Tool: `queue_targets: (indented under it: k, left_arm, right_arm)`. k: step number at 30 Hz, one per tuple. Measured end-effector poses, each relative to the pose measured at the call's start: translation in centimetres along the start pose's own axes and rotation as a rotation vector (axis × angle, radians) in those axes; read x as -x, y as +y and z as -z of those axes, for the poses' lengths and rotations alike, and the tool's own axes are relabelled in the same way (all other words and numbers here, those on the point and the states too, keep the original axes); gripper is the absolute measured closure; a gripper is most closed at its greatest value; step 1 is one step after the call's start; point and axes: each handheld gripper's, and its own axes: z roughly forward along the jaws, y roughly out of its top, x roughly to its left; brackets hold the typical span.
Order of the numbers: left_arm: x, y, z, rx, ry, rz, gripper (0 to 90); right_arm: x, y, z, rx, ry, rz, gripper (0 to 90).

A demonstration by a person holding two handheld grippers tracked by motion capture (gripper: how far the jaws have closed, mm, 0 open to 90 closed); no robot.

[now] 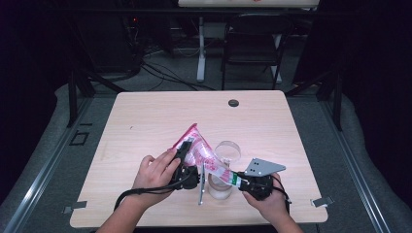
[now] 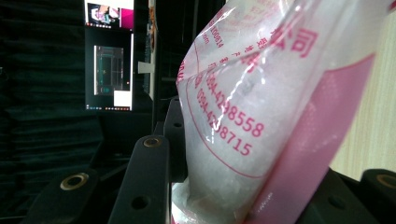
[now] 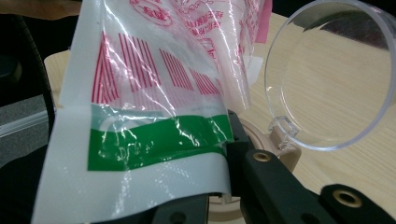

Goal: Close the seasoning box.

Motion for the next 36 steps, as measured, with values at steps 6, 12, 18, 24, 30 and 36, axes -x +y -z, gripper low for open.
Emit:
queue_targets:
  k: [6,12,18,24,30,36]
  left_arm:
    - [-0.03,0.0,-0.11,0.004,0.001,-0.002,69.0]
    - [0.04,-0.03,-0.18,-0.003,0.002,-0.002,69.2]
    - [0.12,-0.06,-0.17,-0.002,0.009,-0.002,69.5]
    - [0.04,0.05,0.02,0.004,0.019,-0.004,69.6]
    - [-0.12,0.19,0.2,0.007,0.028,-0.017,69.7]
    - [-0.13,0.28,0.28,0.009,0.031,-0.028,69.8]
  right_arm:
    - [0.02,-0.03,-0.1,-0.013,0.007,0.001,90.0]
    - [-0.11,-0.01,-0.14,-0.015,0.029,-0.009,90.0]
    - [-0.24,0.04,-0.18,-0.02,0.038,0.001,90.0]
    - [-0.24,-0.09,-0.33,-0.033,0.041,0.015,90.0]
    - [-0.18,-0.16,-0.41,-0.039,0.034,0.025,90.0]
    - [-0.1,-0.22,-0.41,-0.036,0.021,0.021,90.0]
